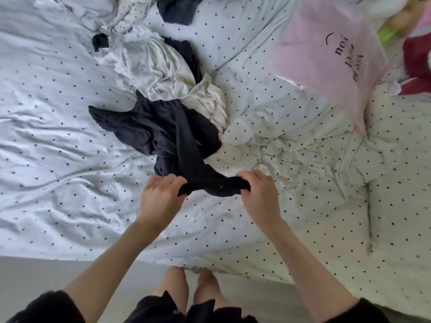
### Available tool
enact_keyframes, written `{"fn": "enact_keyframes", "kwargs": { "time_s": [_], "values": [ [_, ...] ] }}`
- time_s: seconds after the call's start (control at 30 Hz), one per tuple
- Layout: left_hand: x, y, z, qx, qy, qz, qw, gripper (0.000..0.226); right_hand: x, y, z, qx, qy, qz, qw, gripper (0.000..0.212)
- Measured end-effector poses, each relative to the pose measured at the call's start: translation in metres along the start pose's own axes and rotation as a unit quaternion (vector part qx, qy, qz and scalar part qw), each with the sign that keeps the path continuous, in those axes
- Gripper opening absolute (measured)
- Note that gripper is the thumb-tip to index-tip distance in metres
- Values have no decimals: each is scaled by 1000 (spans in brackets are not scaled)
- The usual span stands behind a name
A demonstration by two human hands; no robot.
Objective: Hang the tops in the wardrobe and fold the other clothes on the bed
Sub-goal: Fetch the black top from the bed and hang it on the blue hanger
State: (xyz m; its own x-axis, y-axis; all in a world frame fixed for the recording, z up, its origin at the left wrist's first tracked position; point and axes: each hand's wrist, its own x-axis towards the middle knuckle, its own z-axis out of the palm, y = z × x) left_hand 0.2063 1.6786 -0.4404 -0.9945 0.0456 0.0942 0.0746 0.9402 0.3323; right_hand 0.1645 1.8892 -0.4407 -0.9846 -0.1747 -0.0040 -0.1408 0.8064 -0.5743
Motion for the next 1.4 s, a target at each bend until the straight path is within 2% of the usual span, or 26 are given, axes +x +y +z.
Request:
{"fn": "enact_keyframes", "kwargs": {
  "time_s": [0.1, 0.23, 0.37, 0.53, 0.6, 0.7, 0.77, 0.83, 0.87, 0.93, 1.0, 1.03, 1.07, 1.17, 1.27, 1.4],
  "values": [
    [9, -6, -35, -7, 30, -50, 998, 17, 5, -12, -24, -6, 53, -5, 999, 38],
    [21, -24, -75, -8, 78, -106, 991, 15, 24, -6, -60, -7, 122, 68, 990, 44],
    [22, -38, -88, -46, 108, -136, 984, 22, 37, -1, -75, -17, 135, 122, 983, 47],
    [24, -60, -100, -94, 133, -187, 969, 27, 52, -6, -87, -14, 138, 137, 981, 43],
    [29, -70, -108, -137, 149, -240, 949, 28, 60, -9, -94, 13, 153, 140, 978, 42],
    [34, -78, -110, -244, 149, -329, 900, 28, 68, -12, -98, 38, 157, 143, 976, 42],
    [25, -73, -99, -261, 53, -321, 909, 22, 64, -10, -93, 29, 111, 150, 982, 41],
    [10, -62, -82, -222, -153, -249, 930, 13, 55, -2, -83, -52, -6, 154, 987, 34],
    [-1, -58, -72, -181, -280, -197, 922, 10, 48, 4, -76, -102, -95, 162, 977, 28],
    [-19, -49, -54, -107, -475, -117, 866, 13, 32, 14, -61, -169, -268, 179, 931, 29],
    [-33, -47, -41, -84, -572, -97, 810, 13, 19, 22, -47, -207, -370, 192, 885, 32],
    [-35, -46, -40, -88, -588, -99, 798, 10, 15, 23, -43, -216, -397, 197, 870, 32],
    [-34, -48, -37, -108, -588, -114, 793, 16, 12, 22, -39, -220, -425, 196, 856, 32],
    [-23, -59, -31, -189, -518, -164, 818, 31, 18, 10, -30, -202, -479, 161, 839, 27],
    [-7, -82, -21, -178, -412, -195, 872, 31, 33, 2, -13, -179, -449, 146, 863, 24],
    [20, -118, 7, -119, -347, -188, 911, 31, 83, -14, 24, -165, -406, 108, 892, 32]
  ]
}}
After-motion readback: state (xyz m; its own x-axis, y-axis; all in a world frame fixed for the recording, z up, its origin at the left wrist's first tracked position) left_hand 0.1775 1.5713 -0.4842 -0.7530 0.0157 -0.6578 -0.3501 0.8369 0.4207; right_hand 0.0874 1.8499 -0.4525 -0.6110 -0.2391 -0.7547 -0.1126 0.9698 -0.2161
